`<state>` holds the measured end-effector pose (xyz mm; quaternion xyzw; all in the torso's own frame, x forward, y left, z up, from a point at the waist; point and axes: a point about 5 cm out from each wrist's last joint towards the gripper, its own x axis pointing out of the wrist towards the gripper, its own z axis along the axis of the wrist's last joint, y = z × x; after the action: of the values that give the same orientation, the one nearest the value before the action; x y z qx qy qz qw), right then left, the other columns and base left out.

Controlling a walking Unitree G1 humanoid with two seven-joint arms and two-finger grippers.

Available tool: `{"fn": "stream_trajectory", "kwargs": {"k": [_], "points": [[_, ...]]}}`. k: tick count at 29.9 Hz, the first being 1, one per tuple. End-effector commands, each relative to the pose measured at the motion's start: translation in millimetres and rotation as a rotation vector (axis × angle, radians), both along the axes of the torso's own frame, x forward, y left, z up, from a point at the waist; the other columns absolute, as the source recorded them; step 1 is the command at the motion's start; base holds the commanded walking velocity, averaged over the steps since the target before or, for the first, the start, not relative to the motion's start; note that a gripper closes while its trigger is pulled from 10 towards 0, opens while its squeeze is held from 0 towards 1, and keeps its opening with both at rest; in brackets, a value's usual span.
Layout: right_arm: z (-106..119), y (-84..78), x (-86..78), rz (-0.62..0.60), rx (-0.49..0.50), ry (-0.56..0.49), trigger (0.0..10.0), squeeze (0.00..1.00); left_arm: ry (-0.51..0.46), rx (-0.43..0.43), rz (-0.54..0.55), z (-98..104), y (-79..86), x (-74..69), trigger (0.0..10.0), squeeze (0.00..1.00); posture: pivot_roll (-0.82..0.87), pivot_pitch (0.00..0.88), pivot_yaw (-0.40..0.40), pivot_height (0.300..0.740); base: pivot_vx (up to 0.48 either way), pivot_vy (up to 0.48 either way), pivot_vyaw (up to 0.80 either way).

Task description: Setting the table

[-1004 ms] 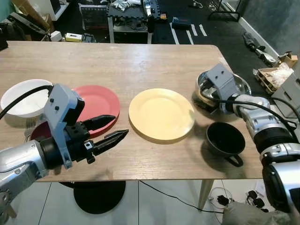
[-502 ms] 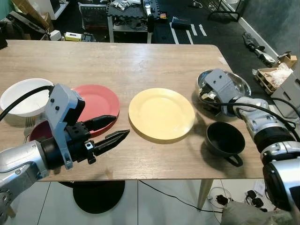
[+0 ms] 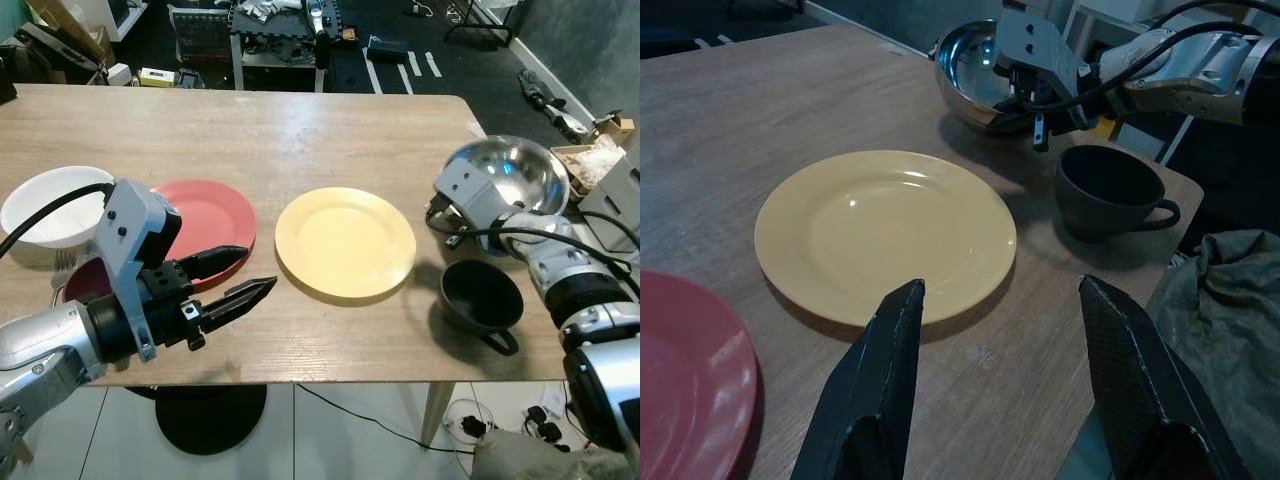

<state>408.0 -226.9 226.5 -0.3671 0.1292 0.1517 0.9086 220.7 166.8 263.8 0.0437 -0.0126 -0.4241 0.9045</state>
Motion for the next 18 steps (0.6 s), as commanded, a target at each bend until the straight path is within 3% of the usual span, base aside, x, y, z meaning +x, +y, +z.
{"fn": "stream_trajectory", "kwargs": {"k": [1,4,6,7,8,13,18], "points": [[8.7,-4.7,0.2,0.000,-0.010,-0.018,0.0,0.00,-0.007,0.000,-0.015,0.6,-1.5,-3.3,10.0,0.00,0.04,0.136,0.028,0.740,0.000,0.000,0.00],[10.7,-3.4,-0.3,0.034,0.000,-0.009,0.0,0.00,-0.006,0.000,-0.016,0.6,-1.7,-3.2,10.0,0.00,0.04,0.138,0.029,0.740,0.000,0.000,0.00],[13.1,-1.4,-1.9,0.097,0.020,0.010,5.3,0.00,-0.004,-0.001,-0.018,0.2,-2.3,-3.3,10.0,0.00,0.04,0.138,0.030,0.740,0.000,0.000,0.00],[13.1,-1.4,-1.9,0.097,0.020,0.010,5.3,0.00,-0.004,-0.001,-0.018,0.2,-2.3,-3.3,10.0,0.00,0.04,0.138,0.030,0.740,0.000,0.000,0.00],[14.3,-1.2,-2.9,0.123,0.026,0.020,10.0,0.00,-0.003,-0.002,-0.019,0.1,-2.6,-3.3,10.0,0.00,0.04,0.139,0.031,0.740,0.000,0.000,0.00],[20.7,-2.2,-5.3,0.180,0.046,0.033,10.0,0.00,-0.002,-0.002,-0.021,0.0,-2.8,-3.3,10.0,0.00,0.04,0.139,0.032,0.740,0.000,0.000,0.00],[37.1,-13.5,-12.4,0.261,0.017,0.057,10.0,0.00,0.002,-0.002,-0.027,0.0,-2.9,-3.0,10.0,0.00,0.03,0.140,0.038,0.740,0.000,0.000,0.00]]}}
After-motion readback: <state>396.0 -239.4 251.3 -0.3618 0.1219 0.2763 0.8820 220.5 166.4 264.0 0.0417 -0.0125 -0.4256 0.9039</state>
